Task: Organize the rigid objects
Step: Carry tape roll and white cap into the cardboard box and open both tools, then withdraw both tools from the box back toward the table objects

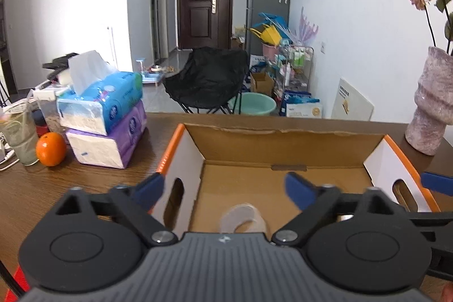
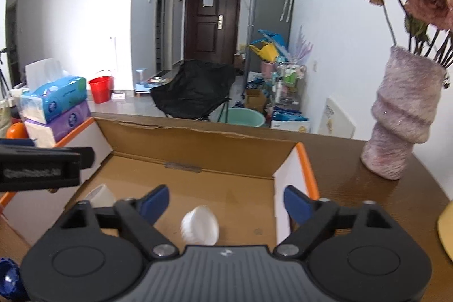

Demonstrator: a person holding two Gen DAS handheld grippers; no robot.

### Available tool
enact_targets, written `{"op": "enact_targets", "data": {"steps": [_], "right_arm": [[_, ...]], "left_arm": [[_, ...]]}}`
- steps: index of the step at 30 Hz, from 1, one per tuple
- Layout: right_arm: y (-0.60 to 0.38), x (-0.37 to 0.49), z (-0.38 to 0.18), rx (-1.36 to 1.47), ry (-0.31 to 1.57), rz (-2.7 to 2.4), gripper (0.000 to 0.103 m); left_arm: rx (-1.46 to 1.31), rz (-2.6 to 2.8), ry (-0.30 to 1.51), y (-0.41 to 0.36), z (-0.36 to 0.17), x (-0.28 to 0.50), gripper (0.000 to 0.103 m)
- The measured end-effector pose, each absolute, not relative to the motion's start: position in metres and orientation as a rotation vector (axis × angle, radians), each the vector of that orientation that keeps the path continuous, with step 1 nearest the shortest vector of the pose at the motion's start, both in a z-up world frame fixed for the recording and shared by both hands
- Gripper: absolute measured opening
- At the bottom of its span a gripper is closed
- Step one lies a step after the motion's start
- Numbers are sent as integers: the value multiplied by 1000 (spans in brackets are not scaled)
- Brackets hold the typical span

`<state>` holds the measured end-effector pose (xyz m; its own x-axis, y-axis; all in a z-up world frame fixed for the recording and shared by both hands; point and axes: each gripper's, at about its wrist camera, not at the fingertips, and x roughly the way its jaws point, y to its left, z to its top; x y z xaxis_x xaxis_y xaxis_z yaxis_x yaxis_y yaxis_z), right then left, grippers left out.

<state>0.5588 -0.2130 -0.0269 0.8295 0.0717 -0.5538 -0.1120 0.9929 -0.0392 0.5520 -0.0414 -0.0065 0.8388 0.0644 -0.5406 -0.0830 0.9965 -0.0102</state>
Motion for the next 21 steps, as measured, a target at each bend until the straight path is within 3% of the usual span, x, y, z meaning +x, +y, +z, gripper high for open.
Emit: {"op": "enact_targets", "data": {"steps": [3, 21], "right_arm": [[-216, 559, -25, -65, 582, 83, 103], [-218, 549, -13, -42, 562, 101, 103]], "left_arm": [[-37, 102, 562, -38, -4, 551, 103], [-65, 111, 555, -34, 3, 544, 103]]}}
